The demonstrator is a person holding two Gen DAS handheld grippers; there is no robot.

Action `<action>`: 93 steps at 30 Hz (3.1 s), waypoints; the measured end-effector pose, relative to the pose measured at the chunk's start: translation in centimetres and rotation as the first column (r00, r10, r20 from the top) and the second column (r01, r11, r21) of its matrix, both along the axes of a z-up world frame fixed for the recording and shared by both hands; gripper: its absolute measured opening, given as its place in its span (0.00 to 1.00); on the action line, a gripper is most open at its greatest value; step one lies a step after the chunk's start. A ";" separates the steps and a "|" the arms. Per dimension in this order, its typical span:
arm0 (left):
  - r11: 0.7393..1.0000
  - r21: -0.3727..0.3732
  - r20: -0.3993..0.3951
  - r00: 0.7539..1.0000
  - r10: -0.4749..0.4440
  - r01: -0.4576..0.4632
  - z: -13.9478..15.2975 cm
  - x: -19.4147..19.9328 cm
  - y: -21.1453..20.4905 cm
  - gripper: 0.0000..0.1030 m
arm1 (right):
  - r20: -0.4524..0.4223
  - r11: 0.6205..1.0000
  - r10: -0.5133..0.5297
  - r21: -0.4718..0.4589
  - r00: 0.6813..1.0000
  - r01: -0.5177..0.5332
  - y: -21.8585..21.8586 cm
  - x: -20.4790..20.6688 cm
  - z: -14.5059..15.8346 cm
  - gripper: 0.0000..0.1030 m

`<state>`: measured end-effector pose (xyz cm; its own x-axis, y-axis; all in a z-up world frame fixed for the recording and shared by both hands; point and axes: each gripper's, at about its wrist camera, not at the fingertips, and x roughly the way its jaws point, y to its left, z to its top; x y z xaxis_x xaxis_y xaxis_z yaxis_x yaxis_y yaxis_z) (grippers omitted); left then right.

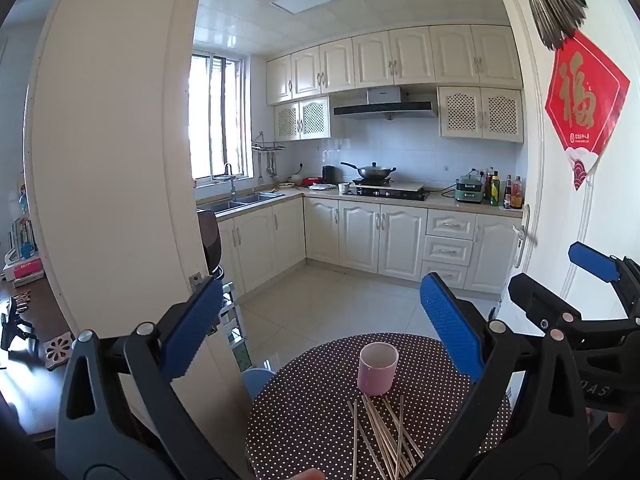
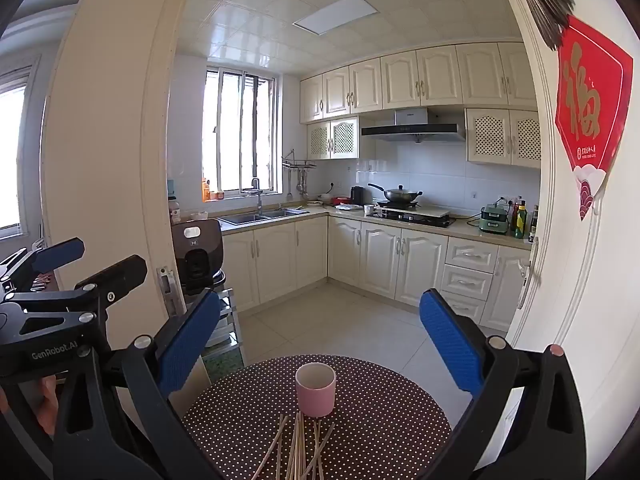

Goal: Organize utensils

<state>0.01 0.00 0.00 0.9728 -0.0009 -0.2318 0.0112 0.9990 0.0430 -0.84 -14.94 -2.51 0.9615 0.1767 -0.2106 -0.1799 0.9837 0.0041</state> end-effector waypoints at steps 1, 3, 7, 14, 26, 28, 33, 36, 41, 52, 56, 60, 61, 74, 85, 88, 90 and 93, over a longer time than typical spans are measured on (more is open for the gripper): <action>1.000 0.000 -0.001 1.000 -0.001 0.001 0.0 0.0 0.0 0.94 | 0.000 1.000 0.000 -0.002 1.000 0.000 0.0 0.0 0.0 0.93; 1.000 0.002 -0.003 1.000 -0.004 0.004 0.0 0.1 0.0 0.94 | 0.000 1.000 -0.001 -0.002 1.000 0.001 0.0 0.0 0.0 0.93; 1.000 0.002 -0.002 1.000 -0.001 0.001 0.0 0.0 0.0 0.94 | 0.001 1.000 -0.003 -0.003 1.000 0.003 0.0 0.0 0.0 0.93; 1.000 0.006 -0.002 1.000 -0.003 0.003 0.3 0.4 0.4 0.94 | -0.001 1.000 -0.001 0.001 1.000 0.001 0.0 0.0 0.0 0.93; 1.000 0.001 -0.004 1.000 0.002 -0.002 -0.1 0.4 0.3 0.94 | -0.001 1.000 -0.003 0.000 1.000 0.003 0.1 0.0 0.1 0.93; 1.000 0.003 -0.004 1.000 0.001 -0.001 -0.1 0.4 0.3 0.94 | -0.002 1.000 -0.002 0.001 1.000 0.002 0.1 0.0 0.1 0.93; 1.000 0.002 -0.004 1.000 0.002 -0.002 -0.1 0.4 0.2 0.94 | -0.001 1.000 -0.002 0.001 1.000 0.002 0.1 0.0 0.2 0.93; 1.000 0.004 -0.003 1.000 0.002 -0.002 -0.1 0.4 0.1 0.94 | -0.001 1.000 -0.002 0.001 1.000 0.002 0.0 0.0 0.1 0.93; 1.000 0.005 -0.004 1.000 0.002 -0.002 -0.1 0.4 0.1 0.94 | -0.003 1.000 -0.002 0.002 1.000 0.002 0.2 -0.2 -0.2 0.93; 1.000 0.004 -0.009 1.000 0.001 -0.001 -0.3 0.4 0.0 0.94 | -0.006 1.000 -0.004 0.003 1.000 0.004 -0.5 -0.1 0.1 0.93; 1.000 0.004 -0.011 1.000 0.000 0.000 -0.4 0.4 0.0 0.94 | -0.006 1.000 -0.005 0.002 1.000 0.005 -0.6 0.0 0.1 0.93; 1.000 0.006 -0.014 1.000 -0.001 0.001 -0.5 0.4 -0.1 0.94 | -0.007 1.000 -0.005 0.002 1.000 0.005 -0.6 -0.1 0.1 0.93; 1.000 0.005 -0.015 1.000 -0.001 0.001 -0.5 0.4 -0.1 0.94 | -0.007 1.000 -0.005 0.001 1.000 0.005 -0.6 0.0 0.1 0.93; 1.000 0.005 -0.021 1.000 -0.003 0.004 -0.5 0.5 -0.1 0.94 | -0.013 1.000 -0.009 0.000 1.000 0.009 -0.7 0.0 0.0 0.93; 1.000 0.006 -0.028 1.000 -0.004 0.004 -0.6 0.6 0.0 0.94 | -0.021 1.000 -0.012 -0.001 1.000 0.012 -0.6 0.3 0.0 0.93; 1.000 0.007 -0.034 0.999 -0.004 0.004 -0.7 0.8 -0.1 0.94 | -0.026 1.000 -0.013 -0.001 1.000 0.013 -0.5 0.4 0.0 0.93; 1.000 0.007 -0.039 0.999 -0.005 0.005 -0.8 0.8 -0.1 0.94 | -0.030 1.000 -0.014 -0.003 0.999 0.014 -0.5 0.5 0.1 0.93; 1.000 0.009 -0.042 0.999 -0.006 0.007 -0.8 0.7 -0.1 0.94 | -0.031 1.000 -0.015 -0.003 0.999 0.015 -0.5 0.6 0.2 0.93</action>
<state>0.76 -0.11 -0.78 0.9621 -0.0052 -0.2726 0.0198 0.9985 0.0511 -0.21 -15.42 -2.34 0.9570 0.1616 -0.2410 -0.1649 0.9863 0.0067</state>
